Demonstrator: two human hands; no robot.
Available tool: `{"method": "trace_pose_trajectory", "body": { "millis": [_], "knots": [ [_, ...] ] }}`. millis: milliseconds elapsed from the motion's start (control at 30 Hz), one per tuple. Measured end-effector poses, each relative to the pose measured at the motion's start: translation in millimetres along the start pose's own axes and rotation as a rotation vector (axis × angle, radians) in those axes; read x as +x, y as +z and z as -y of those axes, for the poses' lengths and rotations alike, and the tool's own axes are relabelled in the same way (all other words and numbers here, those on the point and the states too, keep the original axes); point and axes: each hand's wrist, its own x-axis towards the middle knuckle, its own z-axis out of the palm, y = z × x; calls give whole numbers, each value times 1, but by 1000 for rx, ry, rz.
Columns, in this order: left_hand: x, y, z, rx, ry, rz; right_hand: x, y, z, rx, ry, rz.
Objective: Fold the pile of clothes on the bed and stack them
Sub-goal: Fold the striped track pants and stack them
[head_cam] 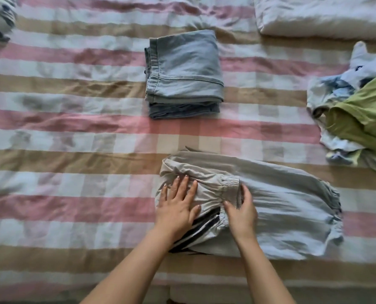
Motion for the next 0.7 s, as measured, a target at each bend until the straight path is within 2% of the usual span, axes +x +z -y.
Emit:
{"method": "trace_pose_trajectory", "body": {
  "millis": [33, 100, 133, 200, 267, 300, 400, 467, 567, 633, 700],
  "knots": [
    [2, 2, -3, 30, 3, -33, 1, 0, -2, -116, -75, -47],
    [5, 5, -7, 21, 24, -167, 0, 6, -5, -395, -346, -136],
    [7, 7, -8, 22, 38, -202, -1, 12, -5, -507, -472, -124],
    [12, 14, -5, 58, 47, -126, -1, 23, -7, -692, -547, 90],
    [17, 20, -3, 114, 24, -8, 8, 30, -19, -871, -487, 286],
    [20, 22, -3, 125, 9, 25, 13, 32, -25, -923, -466, 323],
    [25, 18, -14, 83, -37, 39, 20, 29, -26, -904, -480, 365],
    [23, 5, -31, 37, -38, -39, 18, 18, -18, -793, -522, 369],
    [19, -13, -71, -100, 140, -266, 14, -21, -12, -552, -572, 136],
    [19, -19, -106, -185, 261, -292, 17, -54, -22, -504, -516, -1],
    [23, -20, -145, -229, 322, -251, 25, -89, -35, -497, -426, -54]
  ]
}}
